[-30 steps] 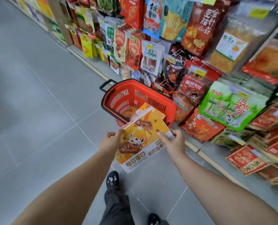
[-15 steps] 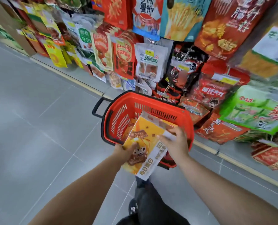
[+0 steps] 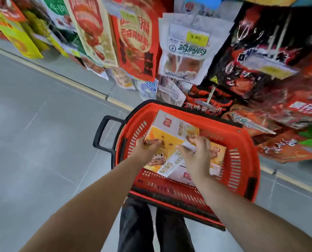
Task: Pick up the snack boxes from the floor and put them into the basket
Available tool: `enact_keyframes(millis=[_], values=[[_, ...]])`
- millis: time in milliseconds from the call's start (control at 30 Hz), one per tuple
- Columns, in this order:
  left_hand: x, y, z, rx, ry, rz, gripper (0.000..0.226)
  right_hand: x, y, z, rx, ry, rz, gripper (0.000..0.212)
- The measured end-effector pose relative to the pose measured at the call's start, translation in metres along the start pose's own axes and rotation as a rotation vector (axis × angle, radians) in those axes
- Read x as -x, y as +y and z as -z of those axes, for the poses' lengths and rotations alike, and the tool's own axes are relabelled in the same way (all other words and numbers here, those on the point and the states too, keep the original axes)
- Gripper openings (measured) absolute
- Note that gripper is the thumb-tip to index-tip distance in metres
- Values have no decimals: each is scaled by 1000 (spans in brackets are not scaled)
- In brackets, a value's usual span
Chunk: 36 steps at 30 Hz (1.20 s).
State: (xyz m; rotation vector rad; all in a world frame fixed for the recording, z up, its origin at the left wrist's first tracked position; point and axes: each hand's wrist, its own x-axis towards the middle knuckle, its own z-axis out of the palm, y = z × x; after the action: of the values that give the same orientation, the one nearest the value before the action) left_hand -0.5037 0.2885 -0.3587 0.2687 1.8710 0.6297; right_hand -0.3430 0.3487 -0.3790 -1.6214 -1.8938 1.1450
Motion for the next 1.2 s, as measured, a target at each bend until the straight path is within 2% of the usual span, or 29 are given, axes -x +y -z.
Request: enact_keyframes(millis=[267,467,533,633,700,767,833,933,1000,1133,1200], values=[[-140,-91,-7,-148,4,263,79,-45,82,-118,83,-154,-69,47],[-200,-124,-30,-202,34,393,68,-92,121,-162,158,-229,-147,46],[-216,-129,-36,-289,2,388,61,-102,133,-172,229,-253,-195,48],[-233,-131,-43,-300,-13,431,67,-118,146,-182,394,-321,-231,45],[-236,-130,-48,-340,-29,393,68,-126,150,-183,574,-416,-201,43],[-235,-128,-53,-379,6,312,67,-124,153,-183,650,-470,-170,48],[-232,-127,-56,-388,52,263,65,-110,154,-184,581,-456,-181,54],[-220,-116,-57,-387,60,231,62,-81,148,-175,416,-366,-189,46],[-204,-103,-53,-400,44,141,58,-61,142,-159,345,-305,-207,43],[-162,-61,-42,-425,-9,-2,42,-22,114,-113,238,-223,-370,40],[-120,-28,-42,-429,-29,-74,34,0,93,-76,159,-120,-437,36]])
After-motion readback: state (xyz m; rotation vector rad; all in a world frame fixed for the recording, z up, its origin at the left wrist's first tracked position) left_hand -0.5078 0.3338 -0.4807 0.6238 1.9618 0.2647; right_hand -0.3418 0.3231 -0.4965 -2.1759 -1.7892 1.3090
